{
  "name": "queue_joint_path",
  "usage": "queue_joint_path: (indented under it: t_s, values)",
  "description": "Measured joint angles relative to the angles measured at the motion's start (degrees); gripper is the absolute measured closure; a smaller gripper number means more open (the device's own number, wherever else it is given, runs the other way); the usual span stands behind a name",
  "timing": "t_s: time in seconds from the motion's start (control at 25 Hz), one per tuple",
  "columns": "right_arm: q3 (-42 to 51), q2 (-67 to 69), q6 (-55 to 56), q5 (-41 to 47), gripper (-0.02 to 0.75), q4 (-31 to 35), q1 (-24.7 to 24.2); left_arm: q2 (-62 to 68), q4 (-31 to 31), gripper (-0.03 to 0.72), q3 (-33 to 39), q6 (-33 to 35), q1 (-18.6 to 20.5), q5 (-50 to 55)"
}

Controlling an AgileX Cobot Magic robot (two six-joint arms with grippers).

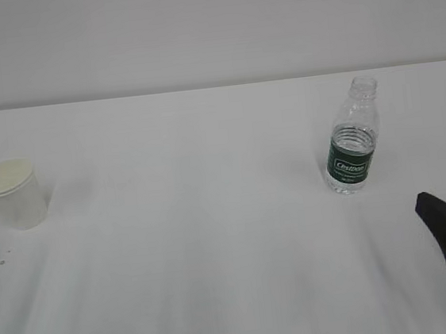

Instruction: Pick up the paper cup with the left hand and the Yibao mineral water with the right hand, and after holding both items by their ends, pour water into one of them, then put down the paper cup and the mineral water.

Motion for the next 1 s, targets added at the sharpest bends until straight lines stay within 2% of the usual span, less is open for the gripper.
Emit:
queue_joint_path:
  t_s: [0.12, 0.32, 0.72, 1.0]
  values:
    - [0.0, 3.69, 2.4, -2.15, 0.07, -2.98, 0.0, 0.0, 0.0, 0.106, 0.0, -0.13, 0.0, 0.0]
    - [0.0, 10.71, 3.58, -9.94, 0.075, -3.81, 0.0, 0.0, 0.0, 0.106, 0.0, -0.13, 0.0, 0.0]
    - [0.0, 15.22, 3.61, -10.78, 0.093, -4.54, 0.0, 1.17, 0.0, 0.106, 0.0, -0.22, 0.0, 1.54]
    - [0.0, 15.22, 3.61, -10.98, 0.105, -4.63, 0.0, 11.17, 0.0, 0.106, 0.0, -0.22, 0.0, 0.63]
